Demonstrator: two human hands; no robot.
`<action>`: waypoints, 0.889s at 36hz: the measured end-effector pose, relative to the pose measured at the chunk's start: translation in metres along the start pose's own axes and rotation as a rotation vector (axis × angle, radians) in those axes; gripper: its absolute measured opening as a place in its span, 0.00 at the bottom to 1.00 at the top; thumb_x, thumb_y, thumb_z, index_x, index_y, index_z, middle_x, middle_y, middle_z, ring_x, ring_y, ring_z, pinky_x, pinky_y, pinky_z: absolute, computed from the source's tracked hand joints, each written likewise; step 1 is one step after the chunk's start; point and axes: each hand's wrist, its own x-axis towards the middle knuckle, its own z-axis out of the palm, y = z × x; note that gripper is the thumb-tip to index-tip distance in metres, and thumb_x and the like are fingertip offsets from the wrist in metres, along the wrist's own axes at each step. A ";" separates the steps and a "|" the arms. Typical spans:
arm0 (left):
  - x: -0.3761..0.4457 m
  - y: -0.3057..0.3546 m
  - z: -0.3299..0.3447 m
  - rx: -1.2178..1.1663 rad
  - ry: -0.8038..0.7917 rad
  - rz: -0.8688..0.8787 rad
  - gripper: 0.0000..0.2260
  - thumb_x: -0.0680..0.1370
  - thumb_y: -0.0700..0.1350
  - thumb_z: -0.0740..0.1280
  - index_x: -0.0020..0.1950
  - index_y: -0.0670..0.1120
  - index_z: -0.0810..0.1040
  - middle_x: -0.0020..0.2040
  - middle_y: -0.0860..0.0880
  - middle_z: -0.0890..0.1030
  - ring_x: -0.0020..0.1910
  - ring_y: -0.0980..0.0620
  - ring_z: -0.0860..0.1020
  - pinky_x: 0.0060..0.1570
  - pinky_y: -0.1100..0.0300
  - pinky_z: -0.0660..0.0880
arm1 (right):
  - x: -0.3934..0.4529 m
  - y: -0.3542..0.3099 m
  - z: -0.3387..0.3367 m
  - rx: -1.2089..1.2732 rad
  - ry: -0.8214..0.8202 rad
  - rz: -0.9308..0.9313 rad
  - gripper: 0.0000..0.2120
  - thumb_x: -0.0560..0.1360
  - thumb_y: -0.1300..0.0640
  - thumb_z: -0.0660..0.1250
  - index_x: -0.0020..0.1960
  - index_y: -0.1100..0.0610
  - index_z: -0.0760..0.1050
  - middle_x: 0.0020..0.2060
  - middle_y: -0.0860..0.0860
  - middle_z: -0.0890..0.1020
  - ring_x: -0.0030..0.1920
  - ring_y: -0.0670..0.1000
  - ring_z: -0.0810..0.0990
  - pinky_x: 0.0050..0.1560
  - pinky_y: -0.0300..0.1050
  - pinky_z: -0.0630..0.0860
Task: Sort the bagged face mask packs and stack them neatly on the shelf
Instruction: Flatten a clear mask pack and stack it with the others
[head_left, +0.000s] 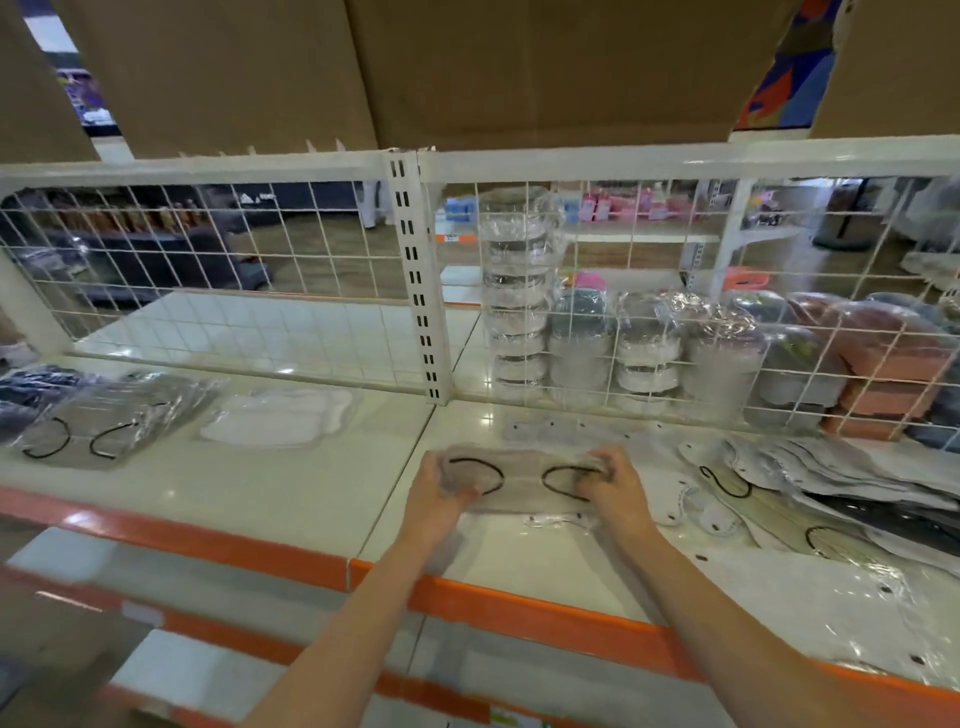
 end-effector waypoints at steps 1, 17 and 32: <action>0.004 -0.006 -0.004 0.055 -0.027 -0.012 0.24 0.63 0.45 0.75 0.55 0.43 0.72 0.50 0.46 0.77 0.51 0.50 0.77 0.50 0.56 0.75 | 0.001 0.000 0.005 -0.002 0.000 0.005 0.15 0.70 0.72 0.65 0.52 0.58 0.69 0.40 0.49 0.74 0.42 0.50 0.75 0.37 0.38 0.70; 0.072 -0.010 -0.170 0.242 0.117 0.054 0.15 0.70 0.31 0.65 0.37 0.47 0.62 0.32 0.51 0.66 0.31 0.53 0.65 0.27 0.70 0.64 | 0.020 -0.064 0.135 -0.245 -0.347 0.000 0.08 0.71 0.62 0.71 0.45 0.59 0.72 0.41 0.56 0.78 0.43 0.54 0.78 0.44 0.46 0.75; 0.098 -0.087 -0.367 0.833 0.079 -0.063 0.32 0.72 0.37 0.66 0.74 0.43 0.58 0.64 0.41 0.73 0.66 0.43 0.69 0.62 0.52 0.69 | -0.003 -0.057 0.351 -0.534 -0.606 -0.035 0.14 0.70 0.68 0.66 0.34 0.56 0.64 0.28 0.52 0.73 0.24 0.46 0.74 0.25 0.36 0.69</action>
